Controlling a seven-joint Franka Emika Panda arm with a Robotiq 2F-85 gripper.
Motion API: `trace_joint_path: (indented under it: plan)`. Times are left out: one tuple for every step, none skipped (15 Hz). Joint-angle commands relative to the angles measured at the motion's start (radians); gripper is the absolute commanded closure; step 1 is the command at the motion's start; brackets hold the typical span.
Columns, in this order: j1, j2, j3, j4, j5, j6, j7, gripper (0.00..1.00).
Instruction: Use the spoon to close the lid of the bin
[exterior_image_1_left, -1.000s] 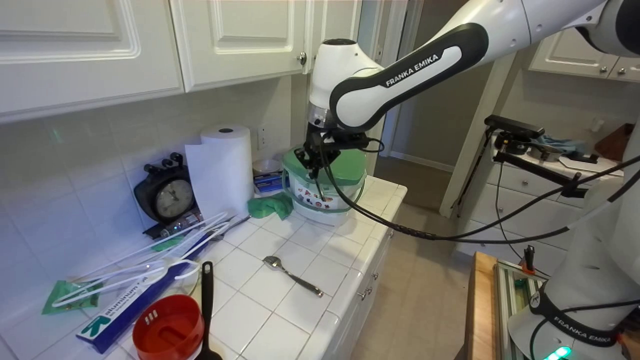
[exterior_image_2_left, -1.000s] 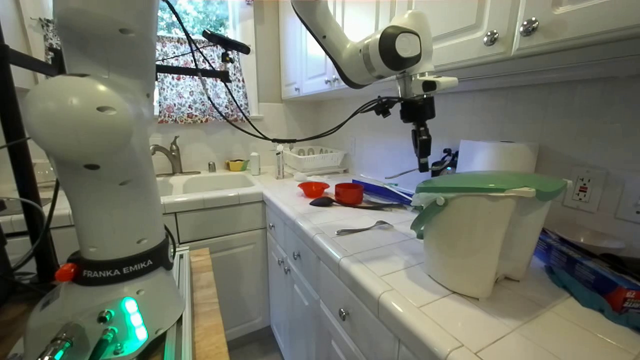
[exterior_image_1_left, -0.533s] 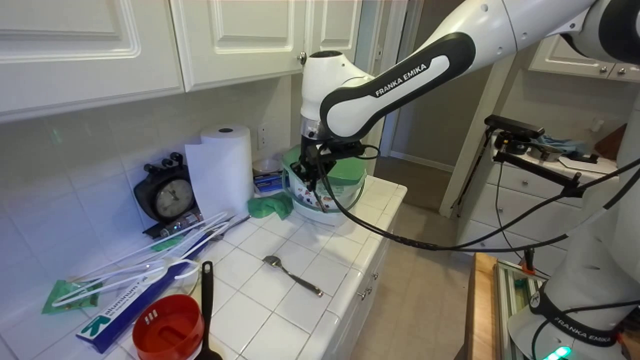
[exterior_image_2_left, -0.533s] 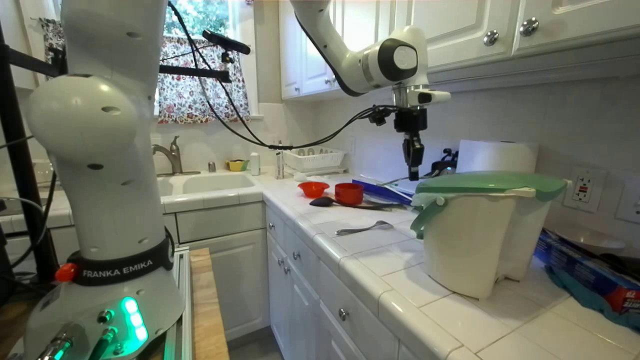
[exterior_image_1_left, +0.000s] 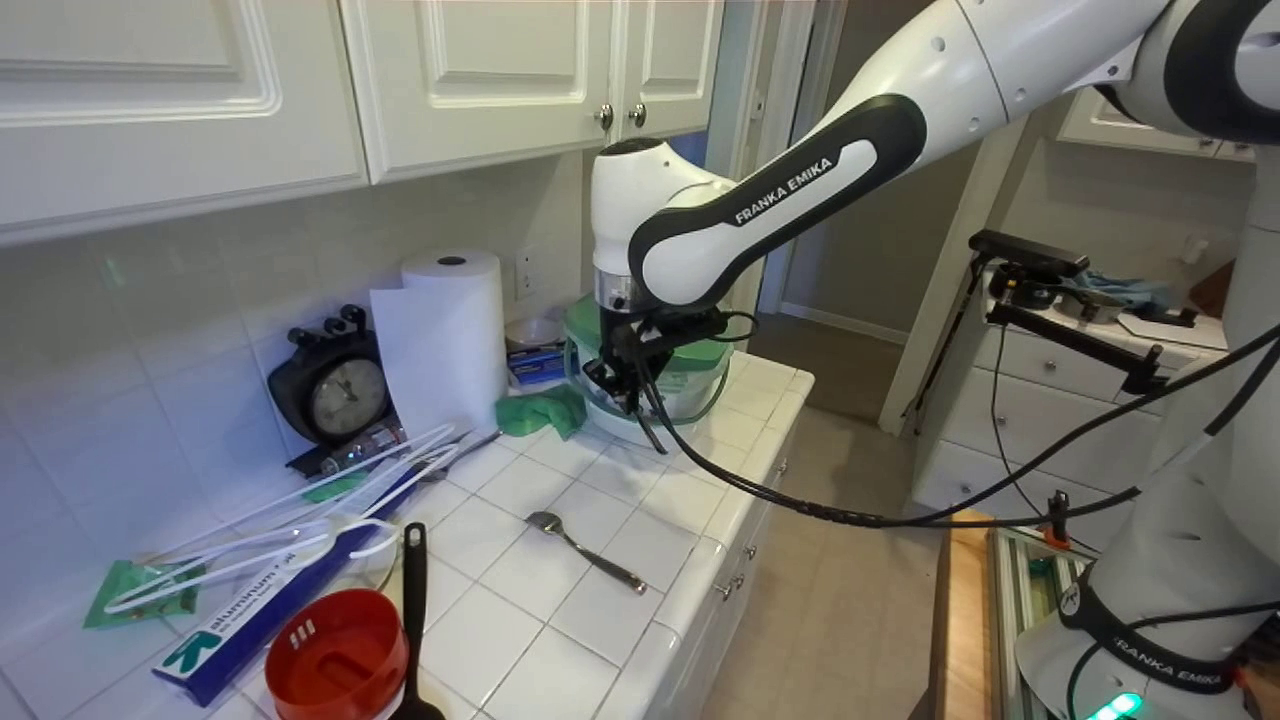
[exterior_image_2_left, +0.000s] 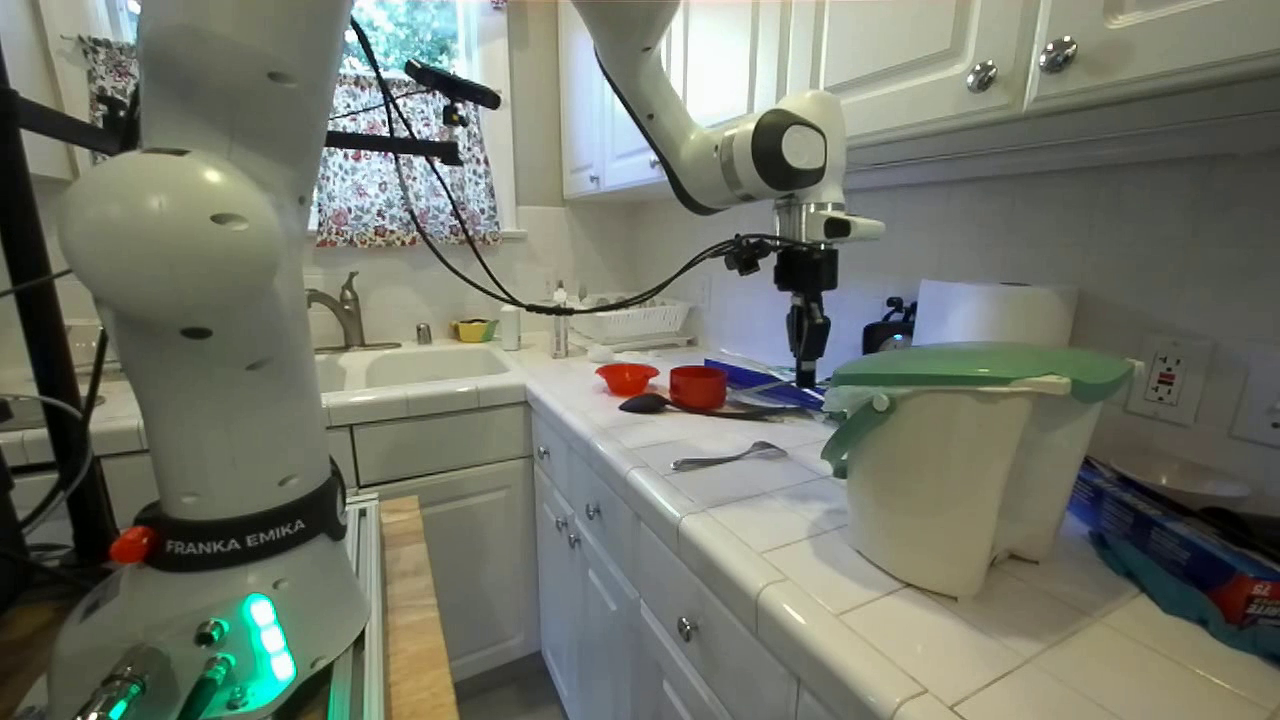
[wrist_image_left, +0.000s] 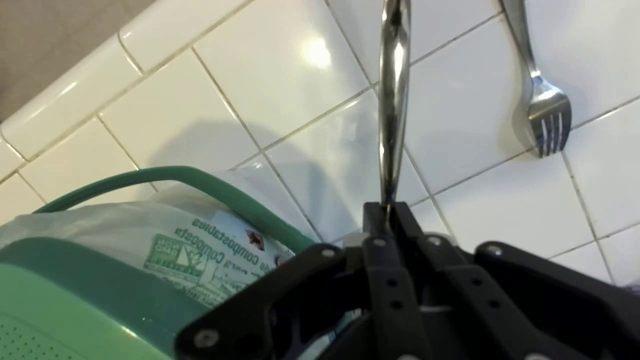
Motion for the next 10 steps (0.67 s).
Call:
trace_joint_path:
  plan:
    - [0.007,0.043,-0.002,0.026,0.039,-0.029,-0.044,0.96]
    - [0.008,0.052,-0.003,0.026,0.037,-0.029,-0.047,0.96]
    - [0.008,0.064,-0.002,0.026,0.043,-0.032,-0.055,0.96]
    - [0.008,0.073,-0.002,0.025,0.044,-0.027,-0.065,0.96]
    - [0.007,0.084,-0.001,0.026,0.05,-0.026,-0.075,0.96]
    - [0.009,0.094,-0.001,0.028,0.054,-0.03,-0.08,0.96]
    - [0.012,0.101,-0.001,0.027,0.06,-0.033,-0.081,0.96]
    - [0.014,0.109,-0.002,0.025,0.062,-0.029,-0.083,0.96]
    - [0.017,0.116,-0.002,0.023,0.066,-0.025,-0.087,0.96]
    - [0.019,0.123,-0.002,0.022,0.066,-0.02,-0.094,0.96]
